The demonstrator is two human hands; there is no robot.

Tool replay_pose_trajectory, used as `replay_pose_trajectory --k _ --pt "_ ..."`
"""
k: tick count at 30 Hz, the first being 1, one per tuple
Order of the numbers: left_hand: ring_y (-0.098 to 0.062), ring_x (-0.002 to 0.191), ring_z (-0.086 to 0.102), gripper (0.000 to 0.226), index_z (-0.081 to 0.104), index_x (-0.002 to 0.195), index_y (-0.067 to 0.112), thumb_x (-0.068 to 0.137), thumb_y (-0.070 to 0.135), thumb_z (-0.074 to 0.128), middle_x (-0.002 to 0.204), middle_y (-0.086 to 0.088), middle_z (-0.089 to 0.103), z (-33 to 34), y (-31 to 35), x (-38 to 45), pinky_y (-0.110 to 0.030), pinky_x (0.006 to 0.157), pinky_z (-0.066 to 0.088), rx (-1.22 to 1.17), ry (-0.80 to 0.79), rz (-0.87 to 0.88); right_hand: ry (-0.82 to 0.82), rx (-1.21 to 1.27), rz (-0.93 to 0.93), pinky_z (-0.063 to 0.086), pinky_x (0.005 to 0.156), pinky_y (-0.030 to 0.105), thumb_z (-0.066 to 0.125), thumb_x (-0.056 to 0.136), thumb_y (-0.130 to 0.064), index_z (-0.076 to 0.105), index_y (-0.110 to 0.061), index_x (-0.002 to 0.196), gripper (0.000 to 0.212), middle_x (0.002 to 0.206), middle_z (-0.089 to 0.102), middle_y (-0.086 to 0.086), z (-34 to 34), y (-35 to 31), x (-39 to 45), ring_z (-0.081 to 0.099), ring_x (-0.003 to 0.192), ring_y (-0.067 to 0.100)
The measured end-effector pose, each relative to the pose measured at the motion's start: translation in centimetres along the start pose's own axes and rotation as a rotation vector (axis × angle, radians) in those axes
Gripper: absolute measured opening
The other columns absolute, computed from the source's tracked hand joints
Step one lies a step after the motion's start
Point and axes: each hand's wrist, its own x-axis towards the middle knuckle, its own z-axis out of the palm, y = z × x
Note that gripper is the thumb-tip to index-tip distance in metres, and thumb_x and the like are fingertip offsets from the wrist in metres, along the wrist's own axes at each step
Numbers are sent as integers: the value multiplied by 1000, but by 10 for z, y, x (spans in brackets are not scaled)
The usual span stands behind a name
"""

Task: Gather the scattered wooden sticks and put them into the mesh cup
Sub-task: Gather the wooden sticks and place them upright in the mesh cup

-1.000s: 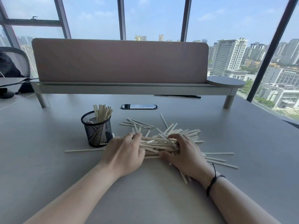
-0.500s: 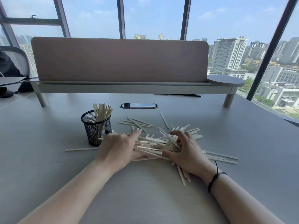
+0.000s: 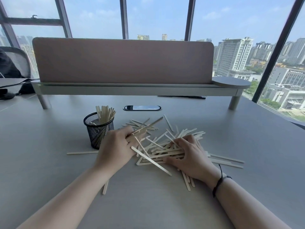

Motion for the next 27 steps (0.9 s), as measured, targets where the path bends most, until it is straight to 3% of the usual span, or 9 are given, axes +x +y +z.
replay_pose_trajectory --k 4,7,10,12,14,17,19,22,27 --pt "-15 40 24 60 28 49 20 96 35 63 41 3 26 -8 15 5 -34 44 25 -231 101 -103 -3 -13 5 36 103 31 68 70 -72 56 -37 125 66 118 42 -7 0 -1 1 42 123 16" --pt "-28 39 26 61 30 46 13 90 40 62 40 -10 26 -10 12 9 -36 46 26 -463 195 -317 -2 -16 10 36 104 32 69 70 -71 57 -37 125 66 117 41 -8 0 -2 0 42 123 17" --pt "-17 41 14 57 28 44 23 91 24 60 39 5 23 -8 13 14 -31 49 14 -815 280 -555 -2 -20 10 36 105 34 63 66 -73 57 -37 127 71 113 38 -9 -1 -2 0 42 123 19" --pt "-20 49 7 55 22 51 23 94 11 55 43 6 19 -9 13 15 -34 51 9 -922 323 -600 -1 -32 14 36 106 35 61 66 -73 57 -37 127 71 114 39 -9 -1 -3 -1 41 123 20" --pt "-23 52 6 46 22 56 11 90 4 51 47 1 20 -10 9 15 -32 50 9 -952 353 -597 3 -52 22 35 105 35 65 69 -71 56 -38 128 69 119 42 -7 -1 -4 -1 40 124 20" --pt "-24 49 6 24 43 65 -11 77 9 50 53 -13 20 -12 4 13 -26 48 12 -983 379 -585 5 -72 29 33 105 34 65 71 -71 55 -38 129 67 121 43 -6 -2 -5 -2 39 124 20" --pt "-24 46 6 22 52 59 2 79 8 46 58 -26 40 -13 6 13 -26 48 11 -978 379 -576 7 -78 30 31 105 34 65 72 -70 55 -39 129 66 121 42 -7 -3 -6 -2 38 125 20" --pt "-15 35 13 23 40 64 14 83 1 38 85 -30 69 -14 5 14 -23 45 14 -973 379 -600 13 -90 37 27 106 33 64 73 -71 54 -40 129 65 122 42 -8 -2 -7 -3 37 125 19" --pt "-14 32 18 21 52 77 7 87 0 36 53 -18 62 -8 -3 12 -18 43 15 -939 360 -674 27 -103 24 20 111 33 63 71 -75 54 -41 129 67 127 42 -8 -2 -6 -4 35 128 18"
